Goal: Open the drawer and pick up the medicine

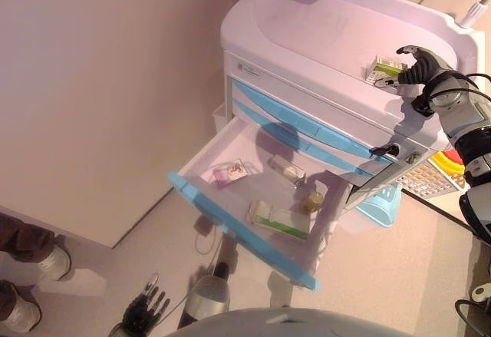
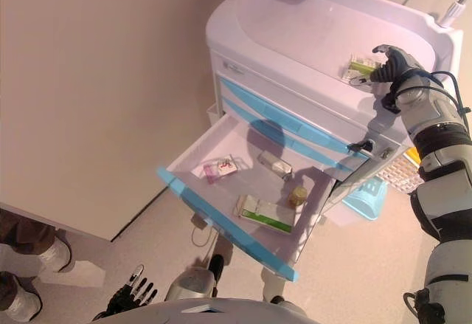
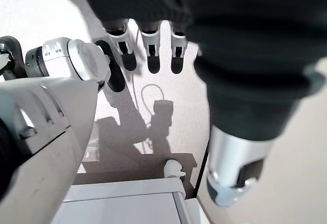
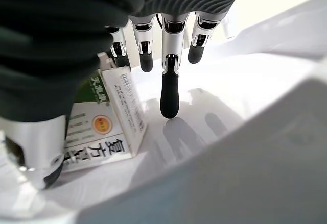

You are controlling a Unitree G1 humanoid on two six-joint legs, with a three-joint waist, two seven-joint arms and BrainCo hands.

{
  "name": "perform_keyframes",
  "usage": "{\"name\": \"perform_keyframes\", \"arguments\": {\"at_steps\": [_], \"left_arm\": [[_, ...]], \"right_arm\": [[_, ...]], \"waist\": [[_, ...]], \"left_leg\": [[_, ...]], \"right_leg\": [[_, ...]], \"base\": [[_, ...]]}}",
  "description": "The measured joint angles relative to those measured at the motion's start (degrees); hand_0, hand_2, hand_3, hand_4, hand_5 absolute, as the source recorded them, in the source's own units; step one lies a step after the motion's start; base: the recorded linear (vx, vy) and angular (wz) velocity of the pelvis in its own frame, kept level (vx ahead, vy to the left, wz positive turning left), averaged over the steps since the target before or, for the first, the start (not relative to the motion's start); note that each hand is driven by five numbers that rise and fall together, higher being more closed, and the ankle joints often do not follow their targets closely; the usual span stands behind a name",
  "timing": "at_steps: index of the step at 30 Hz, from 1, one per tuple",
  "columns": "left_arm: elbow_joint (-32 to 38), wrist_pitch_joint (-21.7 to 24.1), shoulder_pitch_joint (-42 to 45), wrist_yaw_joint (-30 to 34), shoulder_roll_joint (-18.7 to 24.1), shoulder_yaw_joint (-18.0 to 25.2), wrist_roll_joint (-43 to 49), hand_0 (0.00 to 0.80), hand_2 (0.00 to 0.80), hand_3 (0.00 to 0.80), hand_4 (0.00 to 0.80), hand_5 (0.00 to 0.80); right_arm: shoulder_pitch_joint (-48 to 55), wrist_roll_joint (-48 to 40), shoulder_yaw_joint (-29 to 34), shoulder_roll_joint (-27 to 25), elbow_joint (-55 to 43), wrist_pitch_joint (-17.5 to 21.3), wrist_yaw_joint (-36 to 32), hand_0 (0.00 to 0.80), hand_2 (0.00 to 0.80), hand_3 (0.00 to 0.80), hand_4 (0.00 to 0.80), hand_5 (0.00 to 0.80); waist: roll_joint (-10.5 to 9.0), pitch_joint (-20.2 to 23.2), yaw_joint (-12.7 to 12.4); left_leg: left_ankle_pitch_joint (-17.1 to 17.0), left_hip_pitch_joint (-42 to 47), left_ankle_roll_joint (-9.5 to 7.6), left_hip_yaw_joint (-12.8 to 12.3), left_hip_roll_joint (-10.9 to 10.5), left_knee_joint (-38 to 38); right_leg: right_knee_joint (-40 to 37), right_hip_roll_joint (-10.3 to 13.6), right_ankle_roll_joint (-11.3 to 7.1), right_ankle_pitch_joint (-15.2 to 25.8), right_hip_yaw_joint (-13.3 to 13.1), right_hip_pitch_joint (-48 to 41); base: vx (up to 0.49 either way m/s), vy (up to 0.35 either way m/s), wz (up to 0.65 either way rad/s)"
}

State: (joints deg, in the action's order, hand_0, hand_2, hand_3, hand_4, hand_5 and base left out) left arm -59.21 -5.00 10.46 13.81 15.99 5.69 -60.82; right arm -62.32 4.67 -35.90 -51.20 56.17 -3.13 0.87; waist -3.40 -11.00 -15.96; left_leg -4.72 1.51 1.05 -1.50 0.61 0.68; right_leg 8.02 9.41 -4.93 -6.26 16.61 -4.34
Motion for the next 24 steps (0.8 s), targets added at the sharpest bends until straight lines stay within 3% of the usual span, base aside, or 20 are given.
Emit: {"name": "perform_keyframes", "arguments": {"at_steps": [10, 24], "left_arm": [[0.00, 0.08, -0.47, 0.02, 0.08, -0.45, -0.02, 0.000, 0.000, 0.000, 0.000, 0.000], [0.15, 0.70, -1.01, 2.67, 0.16, -1.00, 0.08, 0.000, 0.000, 0.000, 0.000, 0.000]], "right_arm": [[-0.04, -0.19, 0.08, -0.56, -2.68, -1.91, 5.58, 0.000, 0.000, 0.000, 0.000, 0.000], [-0.59, -6.00, 1.32, -5.00, -18.16, -1.42, 6.10, 0.000, 0.000, 0.000, 0.000, 0.000]], "waist": [[0.17, -0.43, 0.79], [0.04, -0.83, 3.79]], "left_leg": [[0.01, 0.28, 0.00, -0.56, 0.10, 0.00], [0.06, 1.18, 0.00, -2.50, 0.31, -0.78]], "right_leg": [[0.02, -0.05, 0.01, 0.01, -0.38, 0.07], [0.09, -0.20, -0.06, 0.28, -2.21, 0.66]], "base": [[-0.010, -0.001, -0.02], [-0.014, -0.001, -0.06]]}}
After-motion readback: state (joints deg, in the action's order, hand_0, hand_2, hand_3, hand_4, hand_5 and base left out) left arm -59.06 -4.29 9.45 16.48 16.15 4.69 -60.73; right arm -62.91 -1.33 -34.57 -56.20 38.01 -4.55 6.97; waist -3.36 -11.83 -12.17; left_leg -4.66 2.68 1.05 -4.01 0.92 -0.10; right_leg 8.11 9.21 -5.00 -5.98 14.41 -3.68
